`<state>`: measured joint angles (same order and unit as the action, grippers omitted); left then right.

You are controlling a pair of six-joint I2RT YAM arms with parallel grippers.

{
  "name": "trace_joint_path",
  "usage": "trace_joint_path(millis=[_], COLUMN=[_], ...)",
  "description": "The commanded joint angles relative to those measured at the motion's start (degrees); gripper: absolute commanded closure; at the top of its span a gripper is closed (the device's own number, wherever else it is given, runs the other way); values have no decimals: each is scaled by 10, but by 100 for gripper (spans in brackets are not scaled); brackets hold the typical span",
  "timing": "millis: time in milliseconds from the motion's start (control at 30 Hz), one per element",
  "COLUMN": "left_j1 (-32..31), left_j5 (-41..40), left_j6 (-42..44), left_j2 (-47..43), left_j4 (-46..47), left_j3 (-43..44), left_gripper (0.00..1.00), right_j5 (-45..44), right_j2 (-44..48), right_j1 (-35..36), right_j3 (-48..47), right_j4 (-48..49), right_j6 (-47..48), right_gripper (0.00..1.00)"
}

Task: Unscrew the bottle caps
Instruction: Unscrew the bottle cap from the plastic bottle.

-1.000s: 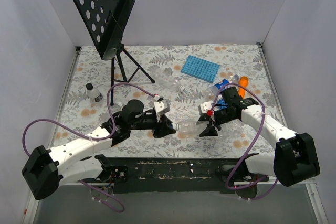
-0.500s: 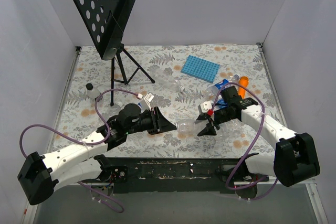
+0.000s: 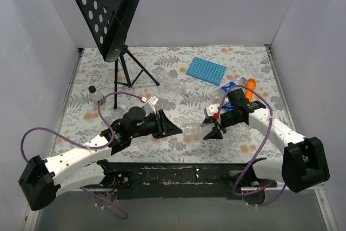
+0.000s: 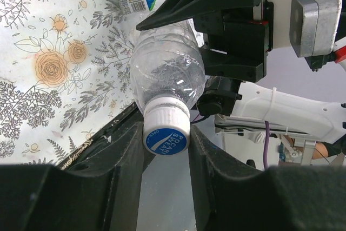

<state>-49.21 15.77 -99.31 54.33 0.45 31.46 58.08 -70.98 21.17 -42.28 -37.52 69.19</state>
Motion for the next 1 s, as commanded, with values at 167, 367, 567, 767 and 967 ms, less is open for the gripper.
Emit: trace_joint_path(millis=[167, 367, 567, 767, 967], left_j1=[6, 8, 9, 10, 10], left_j5=[-9, -5, 6, -5, 57], left_j6=[28, 40, 103, 245, 476], left_j2=[-6, -4, -14, -64, -106], left_j4=[69, 73, 50, -36, -56], left_j3=[-6, -2, 6, 24, 23], left_gripper=[88, 53, 24, 4, 2], right_j5=[-31, -31, -30, -27, -24], right_j2=[-1, 0, 3, 7, 8], right_j1=[-2, -2, -1, -1, -2], right_j3=[-2, -2, -3, -2, -3], right_j4=[-24, -23, -25, -26, -28], right_j6=[8, 9, 9, 9, 11], right_gripper=[93, 93, 93, 93, 93])
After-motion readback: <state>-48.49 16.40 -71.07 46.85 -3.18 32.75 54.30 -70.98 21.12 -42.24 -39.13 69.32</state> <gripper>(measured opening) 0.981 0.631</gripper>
